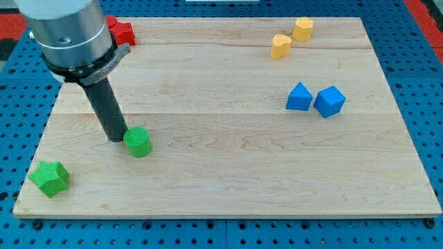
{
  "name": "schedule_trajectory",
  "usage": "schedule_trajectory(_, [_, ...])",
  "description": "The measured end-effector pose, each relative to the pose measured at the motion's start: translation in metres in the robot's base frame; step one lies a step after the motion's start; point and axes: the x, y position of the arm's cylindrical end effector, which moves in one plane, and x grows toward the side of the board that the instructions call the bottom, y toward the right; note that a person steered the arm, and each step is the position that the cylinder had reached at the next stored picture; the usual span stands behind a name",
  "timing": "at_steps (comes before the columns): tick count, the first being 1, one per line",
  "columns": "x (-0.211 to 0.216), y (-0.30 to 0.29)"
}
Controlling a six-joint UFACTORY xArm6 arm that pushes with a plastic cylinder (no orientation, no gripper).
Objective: Push the green circle to the bottom center of the board
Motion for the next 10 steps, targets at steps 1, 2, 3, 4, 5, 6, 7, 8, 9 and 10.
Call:
schedule_trajectory(1, [0.034,0.042])
schedule_trajectory(2, [0.058,0.113])
schedule_trajectory(3, [0.043,0.118])
schedule_trajectory(4, [0.009,0.119])
schedule_trajectory(5, [0.008,0.157])
schedule_trajectory(6, [0.045,0.163])
schedule_trajectory(7, [0.036,0.173])
schedule_trajectory(8, [0.023,0.117])
schedule_trajectory(9, [0.012,0.012])
schedule_trajectory(10, [0.008,-0.08])
